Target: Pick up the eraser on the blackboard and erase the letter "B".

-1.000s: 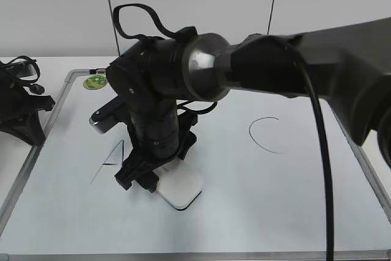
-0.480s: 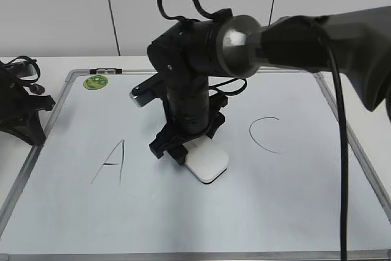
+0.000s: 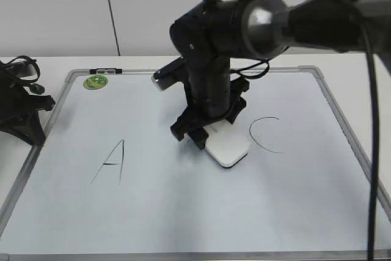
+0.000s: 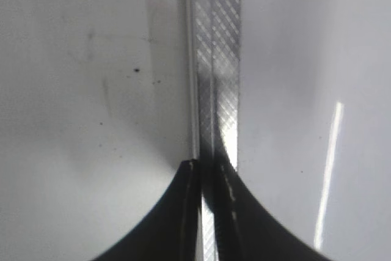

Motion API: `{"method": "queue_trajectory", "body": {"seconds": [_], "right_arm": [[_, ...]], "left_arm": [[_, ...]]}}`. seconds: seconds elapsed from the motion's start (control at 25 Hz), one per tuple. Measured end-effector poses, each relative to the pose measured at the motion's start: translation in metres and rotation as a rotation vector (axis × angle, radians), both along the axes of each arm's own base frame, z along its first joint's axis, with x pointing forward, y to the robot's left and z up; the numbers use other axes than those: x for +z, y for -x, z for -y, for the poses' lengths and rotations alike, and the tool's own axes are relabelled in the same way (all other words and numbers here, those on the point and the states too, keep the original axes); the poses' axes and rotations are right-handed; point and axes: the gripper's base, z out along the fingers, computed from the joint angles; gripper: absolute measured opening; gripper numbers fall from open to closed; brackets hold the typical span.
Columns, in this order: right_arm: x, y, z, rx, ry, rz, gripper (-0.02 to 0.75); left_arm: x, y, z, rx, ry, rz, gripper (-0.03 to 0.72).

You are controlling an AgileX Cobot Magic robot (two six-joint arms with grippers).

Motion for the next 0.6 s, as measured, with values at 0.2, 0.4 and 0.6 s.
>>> {"method": "queue_trajectory", "body": {"seconds": [0.2, 0.4, 0.6], "right_arm": [[0.044, 0.000, 0.021, -0.049, -0.053, 0.025, 0.538], [0.057, -0.016, 0.062, -0.155, -0.077, 0.022, 0.538], [0.048, -0.031, 0.119, -0.291, -0.070, 0.000, 0.538]], "left_arm": [[0.000, 0.000, 0.000, 0.000, 0.000, 0.000, 0.031], [0.000, 0.000, 0.000, 0.000, 0.000, 0.002, 0.031], [0.000, 0.000, 0.000, 0.000, 0.000, 0.002, 0.031]]}}
